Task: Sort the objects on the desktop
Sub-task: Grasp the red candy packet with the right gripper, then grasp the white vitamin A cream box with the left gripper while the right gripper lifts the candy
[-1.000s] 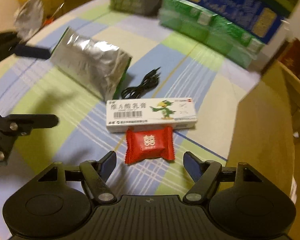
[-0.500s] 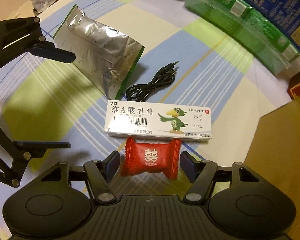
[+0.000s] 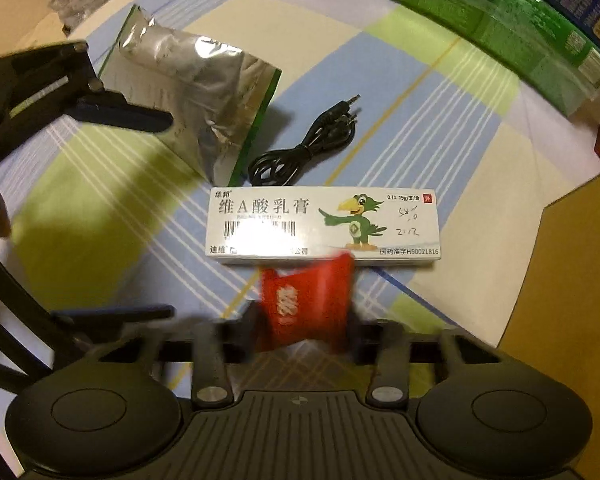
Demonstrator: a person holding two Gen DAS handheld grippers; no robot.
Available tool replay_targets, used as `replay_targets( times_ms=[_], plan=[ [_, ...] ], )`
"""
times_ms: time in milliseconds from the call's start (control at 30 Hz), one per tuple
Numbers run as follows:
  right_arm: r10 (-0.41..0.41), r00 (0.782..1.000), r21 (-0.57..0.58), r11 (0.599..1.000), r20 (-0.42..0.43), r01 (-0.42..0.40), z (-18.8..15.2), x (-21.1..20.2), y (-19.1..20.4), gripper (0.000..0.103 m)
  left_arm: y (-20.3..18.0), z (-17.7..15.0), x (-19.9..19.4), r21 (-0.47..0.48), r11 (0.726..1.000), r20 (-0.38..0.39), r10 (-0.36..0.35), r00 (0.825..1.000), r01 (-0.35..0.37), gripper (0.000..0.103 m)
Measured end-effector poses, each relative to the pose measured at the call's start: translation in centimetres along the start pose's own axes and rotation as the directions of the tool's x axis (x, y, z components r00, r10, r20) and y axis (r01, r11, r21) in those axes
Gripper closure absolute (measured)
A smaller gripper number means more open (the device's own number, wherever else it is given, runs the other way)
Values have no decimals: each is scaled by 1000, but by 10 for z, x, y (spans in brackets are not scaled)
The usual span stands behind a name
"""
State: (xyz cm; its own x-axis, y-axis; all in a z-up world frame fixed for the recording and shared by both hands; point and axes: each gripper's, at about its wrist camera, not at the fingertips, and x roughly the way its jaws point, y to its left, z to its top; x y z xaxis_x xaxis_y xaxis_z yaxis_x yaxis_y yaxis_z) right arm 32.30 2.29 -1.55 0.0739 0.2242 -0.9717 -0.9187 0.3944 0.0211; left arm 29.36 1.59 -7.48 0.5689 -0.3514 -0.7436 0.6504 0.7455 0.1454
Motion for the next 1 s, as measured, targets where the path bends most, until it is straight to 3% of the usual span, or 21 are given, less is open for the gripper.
replay_targets(
  times_ms=[233, 500, 600, 767, 1000],
  plan=[
    [-54, 998, 6, 999, 11, 54, -7, -13, -9, 88, -5, 13, 15, 13, 1000, -4, -3, 1000, 3, 17],
    [-56, 998, 29, 998, 27, 55, -15, -27, -22, 88, -13, 26, 36, 19, 1000, -24, 21, 999, -20, 57],
    [-59, 998, 29, 998, 34, 58, -16, -32, -21, 88, -14, 27, 40, 18, 999, -46, 34, 998, -33, 67],
    [-43, 998, 51, 998, 46, 41, -22, -41, -15, 88, -22, 22, 33, -25, 997, -77, 66, 995, -68, 69],
    [35, 995, 127, 991, 91, -47, -57, -64, 15, 88, -50, 0, -11, -129, 981, -129, 125, 984, -142, 69]
  ],
)
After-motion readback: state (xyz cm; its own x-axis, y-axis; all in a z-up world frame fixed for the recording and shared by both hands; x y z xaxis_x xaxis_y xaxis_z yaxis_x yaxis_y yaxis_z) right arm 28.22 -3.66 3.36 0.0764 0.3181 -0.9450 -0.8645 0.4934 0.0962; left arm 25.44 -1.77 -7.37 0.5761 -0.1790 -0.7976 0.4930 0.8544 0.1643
